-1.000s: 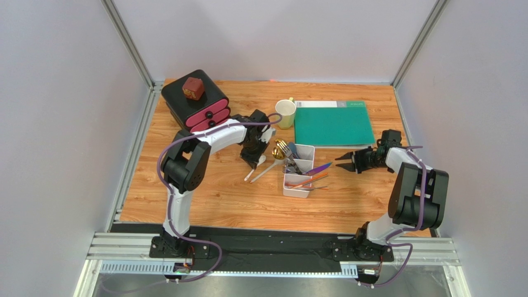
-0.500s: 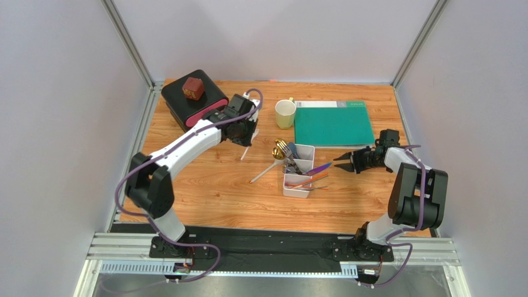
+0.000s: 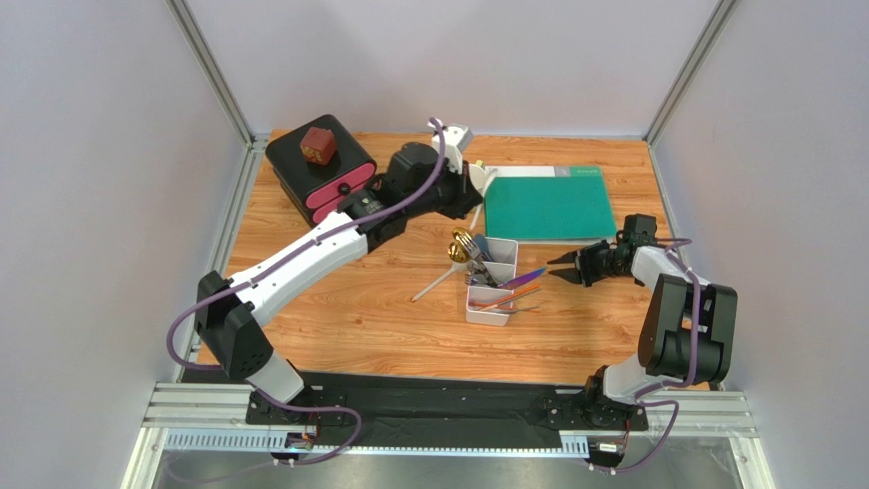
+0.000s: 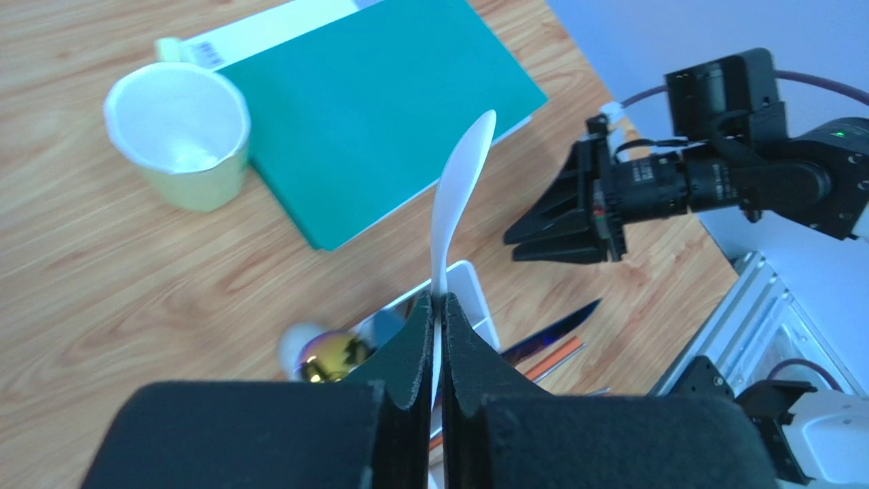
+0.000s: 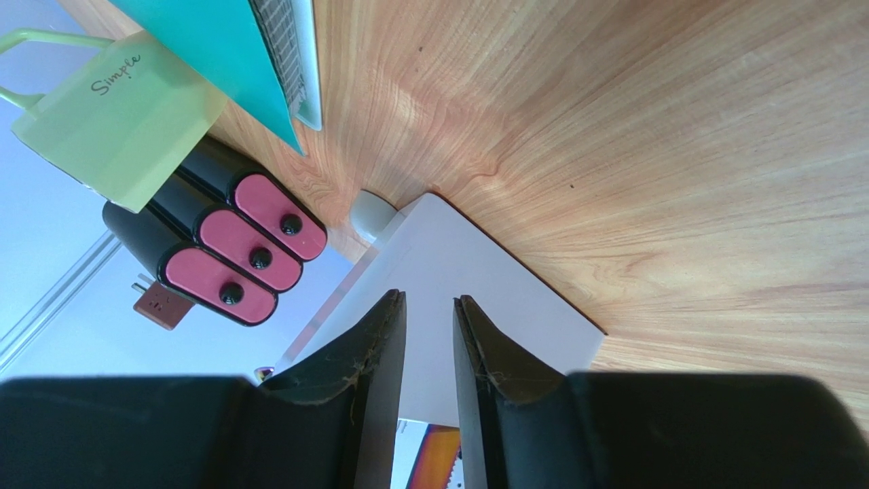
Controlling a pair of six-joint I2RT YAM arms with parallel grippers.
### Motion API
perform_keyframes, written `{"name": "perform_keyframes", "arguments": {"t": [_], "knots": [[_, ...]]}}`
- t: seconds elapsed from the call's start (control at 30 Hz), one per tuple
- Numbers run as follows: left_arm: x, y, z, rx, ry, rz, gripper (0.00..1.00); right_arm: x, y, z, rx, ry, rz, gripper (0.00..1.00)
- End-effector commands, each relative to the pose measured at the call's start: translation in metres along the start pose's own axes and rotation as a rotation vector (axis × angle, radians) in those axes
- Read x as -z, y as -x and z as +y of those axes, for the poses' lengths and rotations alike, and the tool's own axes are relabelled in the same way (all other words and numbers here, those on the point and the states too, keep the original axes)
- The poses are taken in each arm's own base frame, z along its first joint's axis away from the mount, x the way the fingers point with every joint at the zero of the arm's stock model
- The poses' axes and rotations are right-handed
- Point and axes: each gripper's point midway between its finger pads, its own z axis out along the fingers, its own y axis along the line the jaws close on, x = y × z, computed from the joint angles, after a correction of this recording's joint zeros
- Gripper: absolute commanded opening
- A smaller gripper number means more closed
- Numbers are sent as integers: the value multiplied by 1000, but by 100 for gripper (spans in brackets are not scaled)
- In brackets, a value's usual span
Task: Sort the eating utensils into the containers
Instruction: Place the spoon in the storage box.
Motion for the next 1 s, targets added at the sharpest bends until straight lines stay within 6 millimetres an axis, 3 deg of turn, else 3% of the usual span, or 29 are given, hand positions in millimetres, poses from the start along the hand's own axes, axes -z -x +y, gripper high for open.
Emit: {"name": "perform_keyframes", "arguments": {"t": [0.0, 0.07, 0.2, 0.33, 0.57, 0.73, 0.97], "knots": [[-27, 7, -38, -17, -63, -162, 0, 4, -8, 4, 51, 49, 18, 29], [-32, 16, -46, -1, -64, -251, 0, 4, -12, 6, 50, 75, 44, 29], [-58, -1, -41, 44, -40, -245, 0, 5, -15, 3, 61, 77, 43, 29], [-68, -12, -46, 19, -18, -272, 0, 5, -18, -2, 79, 80, 53, 29], [-84, -36, -27, 18, 79, -302, 0, -1, -32, -26, 93, 63, 61, 29], [-82, -51, -28, 3, 88, -281, 0, -4, -33, -36, 96, 45, 74, 29], [-87, -73, -13, -36, 132, -259, 0, -7, -32, -36, 105, 45, 79, 29]]}}
